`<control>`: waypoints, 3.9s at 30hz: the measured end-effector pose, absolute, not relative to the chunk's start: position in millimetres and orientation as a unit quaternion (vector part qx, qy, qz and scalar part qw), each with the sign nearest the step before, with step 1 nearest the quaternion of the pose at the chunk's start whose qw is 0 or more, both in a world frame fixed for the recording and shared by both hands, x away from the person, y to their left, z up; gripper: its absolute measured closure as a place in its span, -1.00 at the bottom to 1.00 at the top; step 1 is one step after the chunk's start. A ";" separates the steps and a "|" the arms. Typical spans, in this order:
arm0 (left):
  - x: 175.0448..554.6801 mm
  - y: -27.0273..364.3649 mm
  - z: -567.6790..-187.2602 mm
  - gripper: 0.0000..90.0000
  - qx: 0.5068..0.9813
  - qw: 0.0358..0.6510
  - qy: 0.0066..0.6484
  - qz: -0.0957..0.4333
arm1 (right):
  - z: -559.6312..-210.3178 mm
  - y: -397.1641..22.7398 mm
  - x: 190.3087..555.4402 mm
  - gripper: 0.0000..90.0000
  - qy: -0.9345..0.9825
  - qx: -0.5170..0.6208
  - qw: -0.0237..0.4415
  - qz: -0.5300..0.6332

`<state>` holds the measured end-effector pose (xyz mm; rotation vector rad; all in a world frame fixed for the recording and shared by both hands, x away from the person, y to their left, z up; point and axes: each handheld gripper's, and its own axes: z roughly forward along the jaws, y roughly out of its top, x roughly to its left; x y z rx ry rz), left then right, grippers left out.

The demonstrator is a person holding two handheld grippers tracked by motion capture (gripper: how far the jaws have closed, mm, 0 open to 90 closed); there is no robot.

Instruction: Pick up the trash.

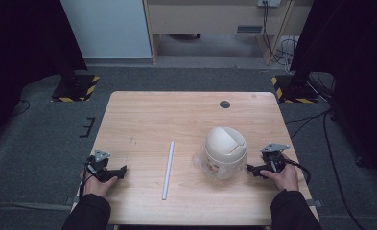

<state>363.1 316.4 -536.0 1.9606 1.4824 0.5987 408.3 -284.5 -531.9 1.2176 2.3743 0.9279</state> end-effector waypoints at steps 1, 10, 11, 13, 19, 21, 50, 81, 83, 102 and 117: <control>363.0 316.8 -535.8 -1.00 0.740 0.301 0.557 0.225 | -530.9 -286.2 407.7 -0.75 0.830 0.426 0.152 0.326; 362.8 316.9 -536.0 -1.00 0.742 0.302 0.555 0.224 | -515.4 -296.3 405.7 -0.74 0.819 0.423 0.152 0.357; 362.8 316.9 -535.9 -1.00 0.742 0.302 0.555 0.224 | -513.8 -297.1 405.7 -0.75 0.818 0.421 0.154 0.361; 362.9 317.0 -535.9 -1.00 0.743 0.302 0.554 0.224 | -509.5 -299.2 405.8 -0.74 0.819 0.411 0.154 0.370; 363.1 316.7 -536.0 -1.00 0.744 0.303 0.552 0.223 | -490.6 -301.5 403.1 -0.75 0.813 0.392 0.165 0.398; 363.1 316.8 -536.0 -1.00 0.744 0.303 0.552 0.223 | -486.7 -301.6 402.2 -0.75 0.811 0.388 0.165 0.405; 363.4 316.7 -536.0 -1.00 0.746 0.304 0.549 0.221 | -387.0 -306.3 376.0 -0.74 0.750 0.314 0.222 0.538; 363.6 316.3 -536.1 -1.00 0.747 0.305 0.548 0.221 | -370.0 -263.1 373.3 -0.72 0.763 0.233 0.172 0.577; 363.6 316.3 -536.1 -1.00 0.747 0.305 0.548 0.221 | -372.9 -257.9 376.4 -0.71 0.765 0.228 0.158 0.581; 363.6 316.3 -536.1 -1.00 0.748 0.305 0.547 0.221 | -393.3 -234.5 391.4 -0.66 0.791 0.212 0.106 0.564; 363.7 316.1 -536.1 -1.00 0.748 0.305 0.547 0.221 | -410.4 -227.3 394.4 -0.65 0.808 0.219 0.080 0.541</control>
